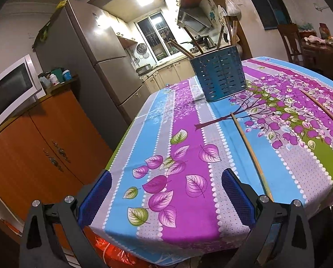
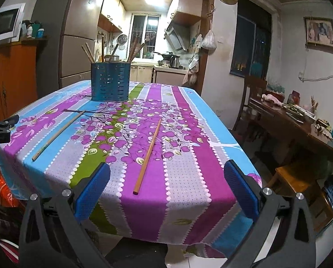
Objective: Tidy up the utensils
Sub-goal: 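Open the left tool and move both open tools back toward the loose chopsticks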
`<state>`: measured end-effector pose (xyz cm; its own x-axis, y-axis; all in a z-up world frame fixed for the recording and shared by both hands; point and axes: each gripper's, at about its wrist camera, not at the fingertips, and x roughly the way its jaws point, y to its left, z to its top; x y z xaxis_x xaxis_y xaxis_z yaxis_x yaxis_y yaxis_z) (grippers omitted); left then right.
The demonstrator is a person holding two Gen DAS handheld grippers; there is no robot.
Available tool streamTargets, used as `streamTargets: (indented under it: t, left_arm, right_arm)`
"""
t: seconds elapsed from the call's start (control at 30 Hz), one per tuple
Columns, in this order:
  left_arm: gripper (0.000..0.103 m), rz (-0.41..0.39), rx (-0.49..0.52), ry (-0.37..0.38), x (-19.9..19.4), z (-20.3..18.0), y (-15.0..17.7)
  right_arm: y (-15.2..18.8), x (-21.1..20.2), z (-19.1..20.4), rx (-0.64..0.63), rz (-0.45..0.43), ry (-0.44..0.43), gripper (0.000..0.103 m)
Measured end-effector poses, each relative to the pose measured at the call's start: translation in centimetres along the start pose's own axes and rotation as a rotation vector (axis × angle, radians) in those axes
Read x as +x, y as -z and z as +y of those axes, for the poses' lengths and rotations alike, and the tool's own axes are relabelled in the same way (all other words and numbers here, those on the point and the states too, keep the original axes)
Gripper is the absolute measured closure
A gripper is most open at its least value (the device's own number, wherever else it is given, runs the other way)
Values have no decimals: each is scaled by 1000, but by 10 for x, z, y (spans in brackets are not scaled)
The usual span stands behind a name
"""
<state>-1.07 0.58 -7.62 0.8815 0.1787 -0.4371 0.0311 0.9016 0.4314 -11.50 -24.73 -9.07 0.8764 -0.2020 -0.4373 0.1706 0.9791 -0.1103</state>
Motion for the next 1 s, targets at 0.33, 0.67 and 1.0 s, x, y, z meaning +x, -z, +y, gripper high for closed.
streamTargets:
  t: [0.33,0.67,1.0]
  left_arm:
    - [4,-2,4,4,1,-3,1]
    - [21,-122,-104,422,-28,3,40]
    - [66,-37,-112,590,-4,-36,57]
  right_arm:
    - [1,2,4,-14,1,5,5]
    - [8,-5,18,-78,-27,-12,28]
    - [27,3,20,-55,-2,-17,65]
